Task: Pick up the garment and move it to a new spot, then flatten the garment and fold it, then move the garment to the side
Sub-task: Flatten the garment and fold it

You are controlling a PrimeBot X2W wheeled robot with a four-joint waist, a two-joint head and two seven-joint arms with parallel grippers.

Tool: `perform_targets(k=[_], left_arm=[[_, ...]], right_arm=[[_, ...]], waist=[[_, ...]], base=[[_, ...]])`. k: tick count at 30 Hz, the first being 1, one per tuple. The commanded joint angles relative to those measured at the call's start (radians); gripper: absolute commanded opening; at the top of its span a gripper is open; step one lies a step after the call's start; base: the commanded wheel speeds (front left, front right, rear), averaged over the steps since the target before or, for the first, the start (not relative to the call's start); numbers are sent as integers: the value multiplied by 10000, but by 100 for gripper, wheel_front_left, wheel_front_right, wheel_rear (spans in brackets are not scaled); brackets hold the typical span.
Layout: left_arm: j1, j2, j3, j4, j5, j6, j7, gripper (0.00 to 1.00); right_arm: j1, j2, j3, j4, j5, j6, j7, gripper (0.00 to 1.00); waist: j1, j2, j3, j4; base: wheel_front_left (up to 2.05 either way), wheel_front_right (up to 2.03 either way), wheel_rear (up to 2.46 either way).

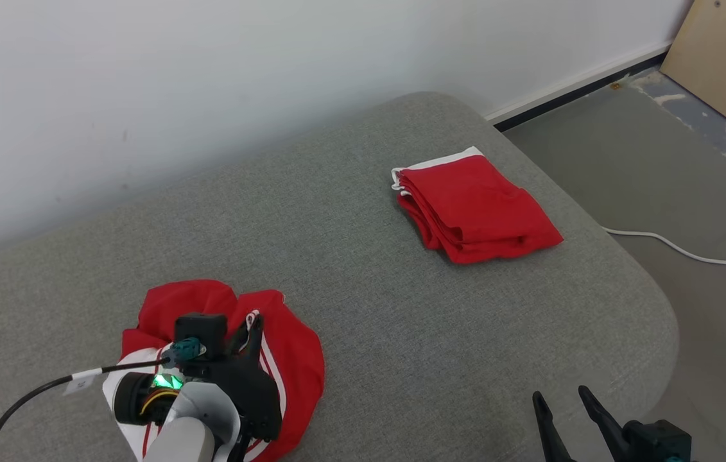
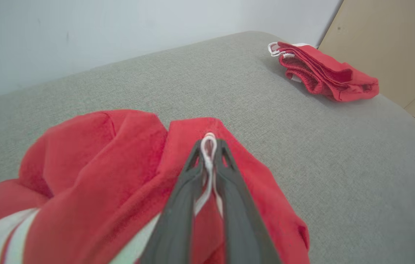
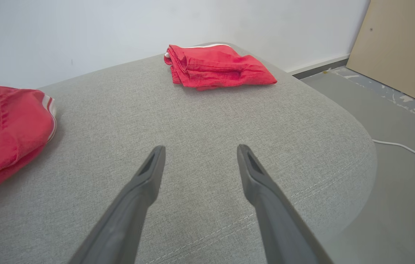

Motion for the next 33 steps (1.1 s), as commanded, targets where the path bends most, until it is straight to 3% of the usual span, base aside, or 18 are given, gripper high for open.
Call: perform_targets(k=[1,6,11,15,18,25,33], left_arm=[[-60,33,-25,82,-4,-17,-85,0],[-596,-89,-374,-100,181,-178,-610,0],[-2056,-296,-1249,-1173,206,-532,-1234,0],[-3146,-338,-1513,-2522,-143,-447,-1594,0],[-3310,-332,-1406,-3638,-385,-109,-1493,0],[-976,290,-601,-5465,-1073,823,-712,0],[2357,1113,382,-4543,-1929,1352,-645,0]], right_arm=[[-81,70,56,29,-26,-18,-2,100],[-191,12,176,95,-9,-18,52,100],[-226,-8,271,134,3,-18,96,100],[-200,8,338,155,31,-18,115,100],[-59,0,247,184,41,-18,80,100],[170,-14,67,83,47,-18,97,100],[66,12,318,-55,82,-18,209,100]], waist=[[-1,-1,-35,21],[-1,-1,-199,168],[-1,-1,-379,390],[-1,-1,-489,456],[-1,-1,-549,619],[-1,-1,-496,1664],[-1,-1,-369,2821]], base=[[0,0,0],[0,0,0],[0,0,0],[0,0,0],[0,0,0],[0,0,0],[0,0,0]])
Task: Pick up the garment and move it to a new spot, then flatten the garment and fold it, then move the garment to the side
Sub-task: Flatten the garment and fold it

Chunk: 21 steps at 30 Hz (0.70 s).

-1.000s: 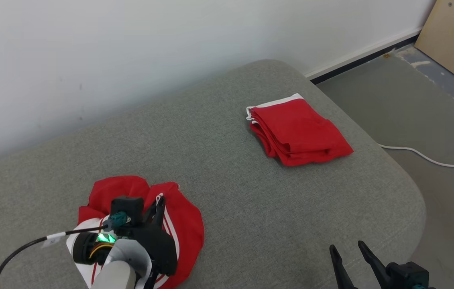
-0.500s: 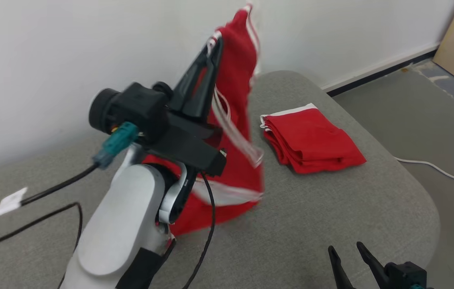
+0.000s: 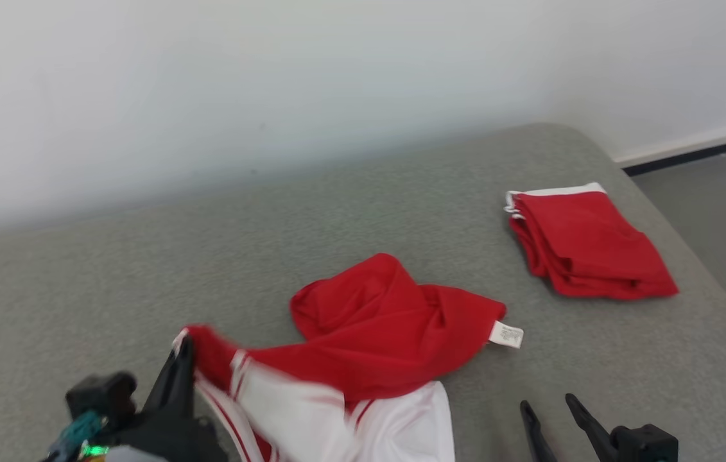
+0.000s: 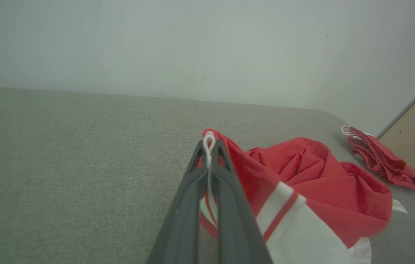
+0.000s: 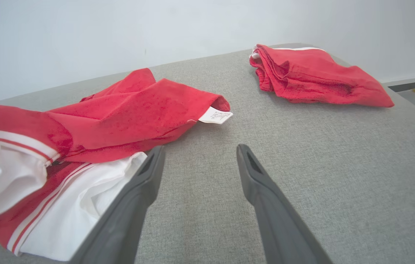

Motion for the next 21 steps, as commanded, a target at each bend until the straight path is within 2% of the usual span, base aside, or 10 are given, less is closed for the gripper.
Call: perform_targets(k=[1,5,9,11,12,13,14,17,21], left_arm=[[81,-12,78,152,-137,-19,-176,0],[387,-115,597,1539,-522,-89,-891,0],[-41,-251,1012,2766,-758,-181,-1886,0],[-313,-260,1277,3266,-674,-59,-2391,0],[-456,-271,1404,3480,-610,-60,-2557,9],[-605,-292,1490,3653,-534,-70,-2674,23],[-840,-388,1639,3916,-377,-57,-2784,100],[-1019,-471,1765,4313,-164,-111,-2814,100],[-540,-736,1876,4001,194,53,-2824,100]], right_arm=[[-64,15,22,-46,48,-18,33,100],[-150,-35,240,-76,77,-19,107,100],[-188,-98,325,-131,84,-19,167,100],[-199,-150,320,-186,80,-19,226,100],[-196,-174,310,-216,83,-19,238,100],[-196,-195,294,-248,95,-19,262,100],[-191,-245,253,-284,87,-19,306,100],[-178,-266,230,-328,83,-19,356,100],[-51,-276,160,-354,90,-19,412,100]], waist=[[1,-1,138,729],[1,-1,245,1031],[1,-1,346,1098],[1,-1,406,1108],[1,-1,438,1113],[1,-1,461,1120],[1,-1,477,1135],[1,-1,454,1151],[1,-1,320,1223]], base=[[0,0,0],[0,0,0],[0,0,0],[0,0,0],[0,0,0],[0,0,0],[0,0,0],[0,0,0],[0,0,0]])
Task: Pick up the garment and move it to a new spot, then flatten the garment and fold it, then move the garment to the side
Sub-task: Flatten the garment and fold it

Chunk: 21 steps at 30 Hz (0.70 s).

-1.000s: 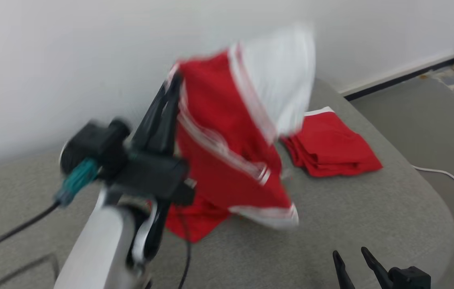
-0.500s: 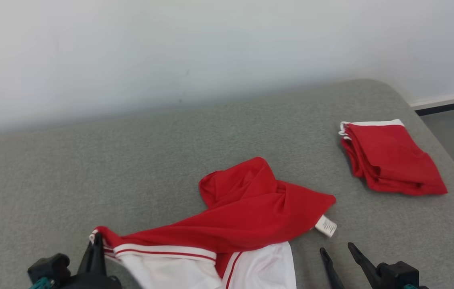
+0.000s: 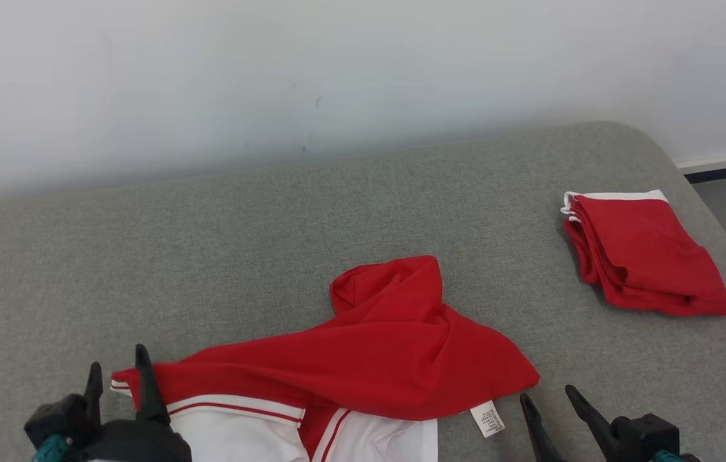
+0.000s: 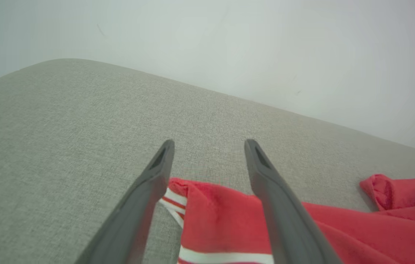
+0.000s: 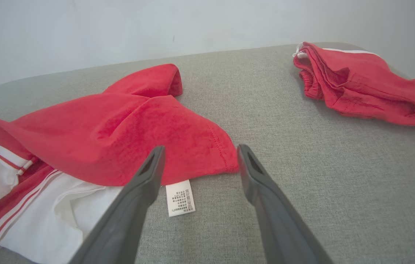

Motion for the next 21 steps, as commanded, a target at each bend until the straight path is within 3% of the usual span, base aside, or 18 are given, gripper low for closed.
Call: perform_targets(k=[1,5,12,19,21], left_arm=[[375,-84,48,-229,144,43,-28,100],[1298,-252,-74,-1428,618,-266,-31,100],[2985,-26,-767,-3395,1170,-1513,-33,100],[3522,65,-870,-3905,1276,-1861,-33,100],[3541,93,-975,-3951,1293,-1926,-33,100]], right_arm=[[119,-56,-35,-29,61,-19,30,100],[85,-151,-15,28,118,-19,423,100],[-636,-330,259,289,423,-19,2108,100],[-1520,-305,634,713,216,-19,3409,100],[-1745,-167,331,971,1,-19,3654,100]], waist=[[0,-1,-65,67],[0,-1,-137,288],[0,-1,-250,1004],[0,-1,-319,1804],[0,-1,-331,2052]], base=[[0,0,0],[0,0,0],[0,0,0],[0,0,0],[0,0,0]])
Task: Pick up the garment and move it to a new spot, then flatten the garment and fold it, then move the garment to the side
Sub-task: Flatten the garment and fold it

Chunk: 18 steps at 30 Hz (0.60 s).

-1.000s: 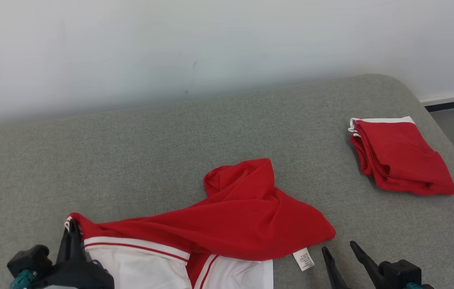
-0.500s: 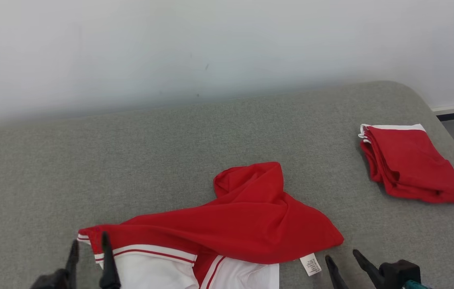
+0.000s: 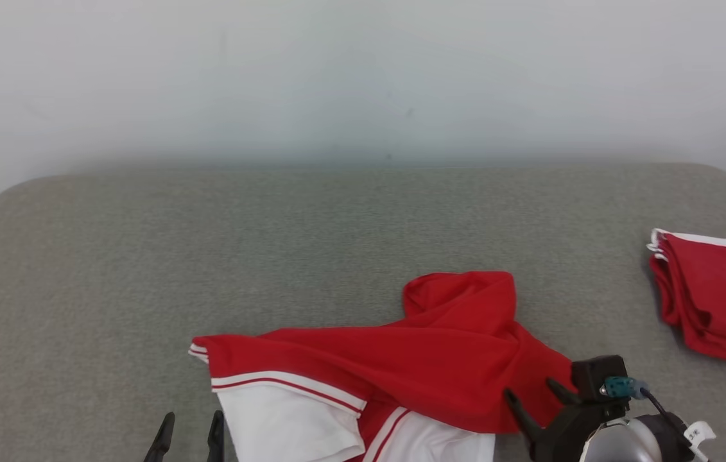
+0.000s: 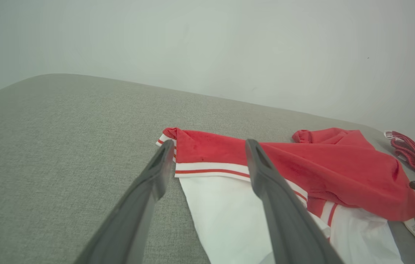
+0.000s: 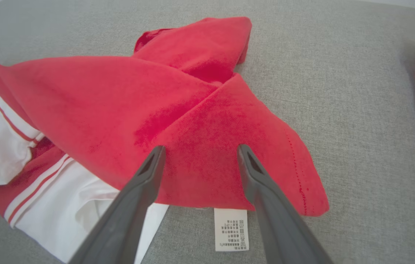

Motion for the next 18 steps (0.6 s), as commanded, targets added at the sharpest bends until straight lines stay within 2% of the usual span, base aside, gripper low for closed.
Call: perform_targets(k=[1,11,14,18], left_arm=[[72,51,-63,-78,71,-40,-24,100],[63,117,-221,-17,-57,-111,-3,100],[18,124,-236,39,-116,-130,-5,100],[-122,160,-227,128,-188,-162,-9,100]], right_arm=[[-159,40,-180,147,-288,-19,151,100],[-852,748,-2754,1265,-2056,-19,1007,100],[-1025,816,-2684,1606,-2047,-19,1080,100],[-1369,848,-2031,1967,-1769,-19,841,100]], waist=[[0,0,-63,573],[0,0,-42,1167],[0,0,28,1234],[0,0,167,1326]], base=[[0,0,0],[0,0,0],[0,0,0],[0,0,0]])
